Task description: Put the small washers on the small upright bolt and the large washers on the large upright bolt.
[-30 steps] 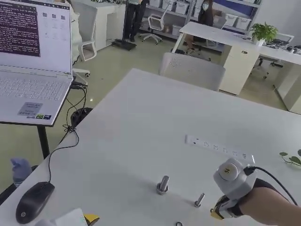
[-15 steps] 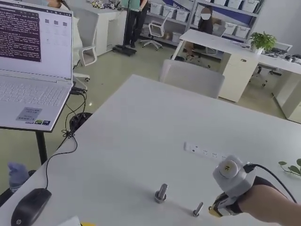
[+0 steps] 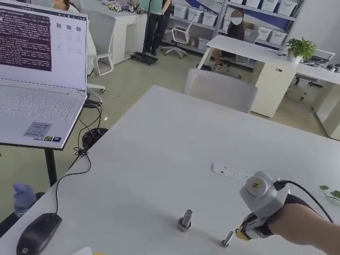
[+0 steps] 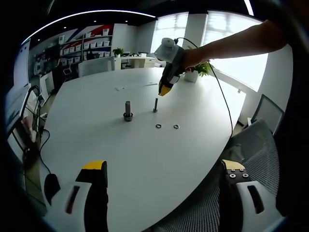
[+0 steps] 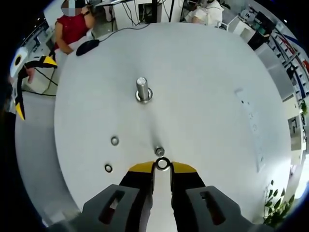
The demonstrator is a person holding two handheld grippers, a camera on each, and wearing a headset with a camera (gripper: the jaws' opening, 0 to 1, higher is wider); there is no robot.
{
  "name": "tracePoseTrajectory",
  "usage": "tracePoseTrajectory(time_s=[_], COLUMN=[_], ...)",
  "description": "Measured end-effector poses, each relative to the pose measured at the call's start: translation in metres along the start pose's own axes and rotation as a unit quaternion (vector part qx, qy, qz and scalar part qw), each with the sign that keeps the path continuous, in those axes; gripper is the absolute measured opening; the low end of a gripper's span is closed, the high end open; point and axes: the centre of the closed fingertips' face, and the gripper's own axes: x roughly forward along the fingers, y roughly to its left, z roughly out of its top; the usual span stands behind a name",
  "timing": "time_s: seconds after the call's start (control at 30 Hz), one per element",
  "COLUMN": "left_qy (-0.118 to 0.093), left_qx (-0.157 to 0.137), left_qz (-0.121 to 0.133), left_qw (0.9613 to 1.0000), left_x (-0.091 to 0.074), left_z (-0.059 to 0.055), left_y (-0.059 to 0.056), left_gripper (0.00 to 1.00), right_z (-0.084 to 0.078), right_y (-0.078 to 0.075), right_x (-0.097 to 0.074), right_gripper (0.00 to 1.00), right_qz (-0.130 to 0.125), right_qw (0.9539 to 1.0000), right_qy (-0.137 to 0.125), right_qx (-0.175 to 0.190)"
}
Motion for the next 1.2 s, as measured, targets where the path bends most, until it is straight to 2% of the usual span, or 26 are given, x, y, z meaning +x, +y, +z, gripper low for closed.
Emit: tracePoseTrajectory(time_s=[0.67, 1.0, 1.1, 1.2], left_qy=[0.012, 0.010, 0.001, 0.002], left_qx=[-0.006, -0.007, -0.007, -0.009], left_qz=[-0.002, -0.006, -0.007, -0.006], left_qw=[0.9999, 0.9999, 1.0000, 0.9999], left_x=[0.001, 0.003, 0.001, 0.001], left_z=[-0.008, -0.005, 0.002, 0.002], left_y=[0.001, 0.002, 0.000, 0.001], left_gripper=[0.93, 0.91, 0.90, 0.91], right_z=[0.007, 0.006, 0.005, 0.004], right_y=[0.002, 0.002, 0.003, 0.003], right_x=[0.015, 0.019, 0.022, 0.025], right_gripper=[0.13, 0.13, 0.13, 0.13], right_qz=[0.005, 0.010, 0.010, 0.011], right_qw=[0.9999, 0.9999, 0.9998, 0.9998], right_qy=[0.004, 0.006, 0.008, 0.009], right_qx=[-0.013, -0.009, -0.011, -0.011])
